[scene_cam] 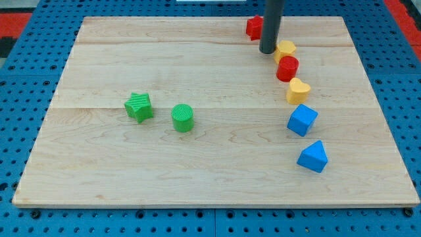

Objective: Push the red star on top of the yellow hexagon

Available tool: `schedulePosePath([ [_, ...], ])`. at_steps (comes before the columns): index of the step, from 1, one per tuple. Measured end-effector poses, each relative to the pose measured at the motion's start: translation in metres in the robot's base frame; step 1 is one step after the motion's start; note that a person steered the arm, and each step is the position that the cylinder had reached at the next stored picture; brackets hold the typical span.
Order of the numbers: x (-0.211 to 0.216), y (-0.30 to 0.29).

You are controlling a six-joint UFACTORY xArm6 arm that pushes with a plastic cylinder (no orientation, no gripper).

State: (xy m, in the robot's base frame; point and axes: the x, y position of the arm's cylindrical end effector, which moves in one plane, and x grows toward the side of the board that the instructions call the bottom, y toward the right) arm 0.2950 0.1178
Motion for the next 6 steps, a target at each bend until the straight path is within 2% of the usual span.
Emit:
schedulePosePath([
  [1, -0.019, -0.023],
  [2, -0.044, -0.092],
  [3, -0.081, -0.071],
  [4, -0.083, 0.003],
  [5, -0.086, 0.022],
  [6, -0.1, 0.018],
])
